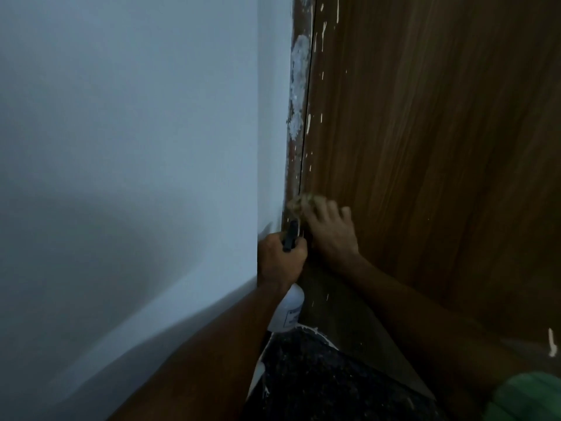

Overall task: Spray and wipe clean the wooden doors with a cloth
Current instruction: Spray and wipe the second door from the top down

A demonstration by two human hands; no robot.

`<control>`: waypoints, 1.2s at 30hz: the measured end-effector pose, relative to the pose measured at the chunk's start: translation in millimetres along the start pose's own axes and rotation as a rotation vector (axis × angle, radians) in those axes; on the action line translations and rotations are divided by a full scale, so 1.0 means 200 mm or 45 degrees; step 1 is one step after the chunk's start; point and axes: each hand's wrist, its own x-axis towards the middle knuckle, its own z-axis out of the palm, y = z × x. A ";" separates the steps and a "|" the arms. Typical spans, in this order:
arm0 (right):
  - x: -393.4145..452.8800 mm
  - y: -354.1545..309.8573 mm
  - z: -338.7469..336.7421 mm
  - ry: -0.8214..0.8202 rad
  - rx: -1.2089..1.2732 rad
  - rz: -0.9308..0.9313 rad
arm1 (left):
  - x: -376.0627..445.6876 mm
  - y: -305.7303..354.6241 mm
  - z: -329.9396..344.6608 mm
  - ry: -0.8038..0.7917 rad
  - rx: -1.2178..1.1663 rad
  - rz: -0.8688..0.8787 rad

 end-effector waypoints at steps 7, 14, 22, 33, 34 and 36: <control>-0.26 -0.06 0.26 -0.008 -0.226 -0.415 | -0.23 -0.25 0.12 -0.216 0.052 -0.160; -0.39 -0.12 0.41 0.001 -0.079 -0.356 | -0.30 -0.37 0.20 -0.212 0.021 -0.280; -0.65 -0.28 0.64 -0.141 -0.031 -0.457 | -0.33 -0.49 0.21 -0.191 0.086 -0.303; -0.53 -0.05 0.39 0.064 0.251 0.023 | -0.42 -0.54 0.27 -0.334 0.291 -0.448; -0.54 -0.04 0.39 0.078 0.220 -0.002 | -0.43 -0.54 0.28 -0.321 0.313 -0.455; -0.57 -0.06 0.41 0.061 0.172 -0.045 | -0.45 -0.54 0.28 -0.296 0.343 -0.440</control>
